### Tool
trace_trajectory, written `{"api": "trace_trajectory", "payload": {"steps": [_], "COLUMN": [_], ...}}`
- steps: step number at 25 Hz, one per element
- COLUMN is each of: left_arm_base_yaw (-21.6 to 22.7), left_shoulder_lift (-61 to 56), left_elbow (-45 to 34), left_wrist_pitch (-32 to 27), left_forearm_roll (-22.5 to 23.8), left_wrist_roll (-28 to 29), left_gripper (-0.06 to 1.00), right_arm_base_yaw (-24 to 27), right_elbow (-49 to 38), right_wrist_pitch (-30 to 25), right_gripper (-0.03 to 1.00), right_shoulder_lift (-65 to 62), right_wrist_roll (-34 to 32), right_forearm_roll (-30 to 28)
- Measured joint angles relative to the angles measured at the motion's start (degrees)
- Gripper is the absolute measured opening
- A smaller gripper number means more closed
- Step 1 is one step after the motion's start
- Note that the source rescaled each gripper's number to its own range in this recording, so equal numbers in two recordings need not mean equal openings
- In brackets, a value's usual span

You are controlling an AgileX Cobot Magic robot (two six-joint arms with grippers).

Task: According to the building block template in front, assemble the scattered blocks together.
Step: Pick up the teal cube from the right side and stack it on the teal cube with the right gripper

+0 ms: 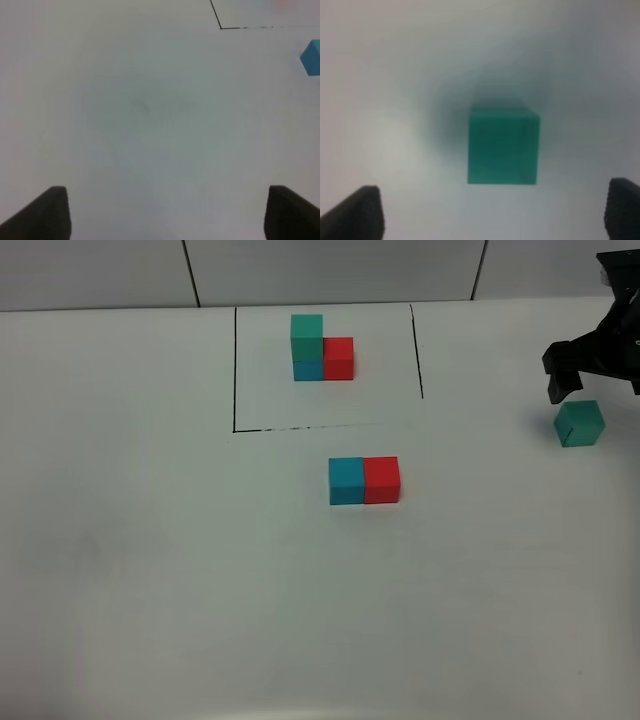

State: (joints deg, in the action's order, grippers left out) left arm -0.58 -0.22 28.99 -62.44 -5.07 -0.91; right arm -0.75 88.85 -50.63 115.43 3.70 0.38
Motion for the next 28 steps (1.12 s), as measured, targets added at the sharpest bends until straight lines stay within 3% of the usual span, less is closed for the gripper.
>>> {"api": "trace_trajectory", "payload": {"steps": [8, 20, 23, 28], "left_arm_base_yaw": [0.00, 0.00, 0.00, 0.00], "left_shoulder_lift": [0.00, 0.00, 0.00, 0.00], "left_elbow": [0.00, 0.00, 0.00, 0.00], "left_wrist_pitch": [0.00, 0.00, 0.00, 0.00], "left_forearm_roll": [0.00, 0.00, 0.00, 0.00], "left_wrist_roll": [0.00, 0.00, 0.00, 0.00], "left_gripper": [0.76, 0.76, 0.76, 0.76], "right_arm_base_yaw": [2.31, 2.38, 2.38, 2.38], "right_elbow": [0.00, 0.99, 0.99, 1.10], "right_wrist_pitch": [2.63, 4.49, 4.53, 4.61], "right_gripper": [0.82, 0.81, 0.71, 0.35], "right_shoulder_lift": [4.11, 9.81, 9.80, 9.97], "right_wrist_roll": [5.79, 6.79, 6.79, 6.79], "right_forearm_roll": [3.27, 3.67, 3.74, 3.78]}}
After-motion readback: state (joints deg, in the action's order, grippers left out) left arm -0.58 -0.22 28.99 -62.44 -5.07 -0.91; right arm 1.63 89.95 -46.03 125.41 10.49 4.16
